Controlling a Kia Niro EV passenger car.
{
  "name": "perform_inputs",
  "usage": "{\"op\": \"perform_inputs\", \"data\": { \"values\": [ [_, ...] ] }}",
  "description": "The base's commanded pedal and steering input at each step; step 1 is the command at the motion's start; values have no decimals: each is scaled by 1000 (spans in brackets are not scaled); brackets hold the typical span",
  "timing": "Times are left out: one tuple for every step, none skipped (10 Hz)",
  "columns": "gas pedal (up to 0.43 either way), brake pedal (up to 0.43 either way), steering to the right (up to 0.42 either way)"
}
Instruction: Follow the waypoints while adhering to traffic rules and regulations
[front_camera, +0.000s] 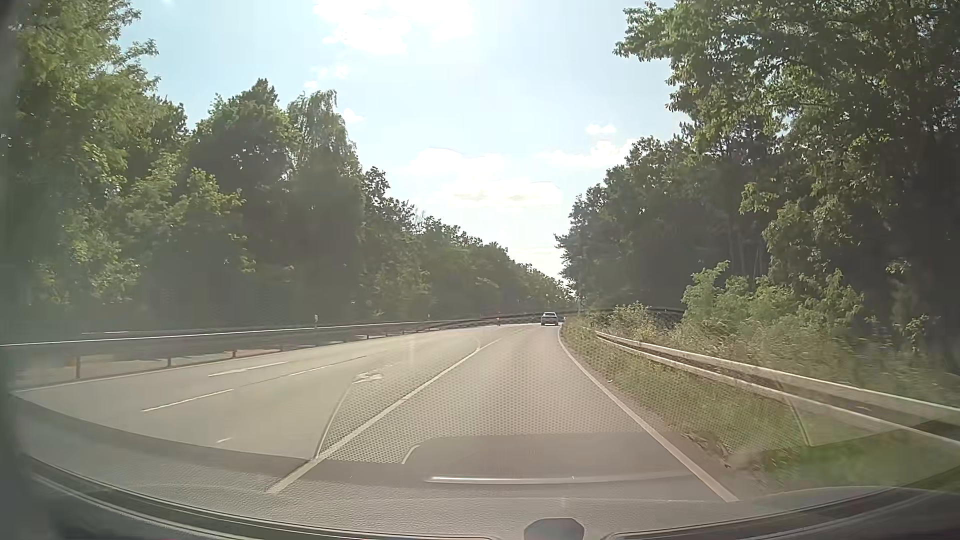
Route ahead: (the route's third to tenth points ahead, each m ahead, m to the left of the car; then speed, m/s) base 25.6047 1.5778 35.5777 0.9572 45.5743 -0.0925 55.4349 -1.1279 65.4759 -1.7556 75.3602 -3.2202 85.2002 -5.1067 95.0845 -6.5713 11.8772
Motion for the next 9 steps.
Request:
{"op": "perform_inputs", "data": {
  "values": [
    [512, 30, 13],
    [512, 30, 13],
    [512, 30, 12],
    [512, 30, 11],
    [512, 37, 11],
    [512, 30, 10],
    [512, 30, 9],
    [512, 30, 7],
    [512, 37, 6]
  ]
}}
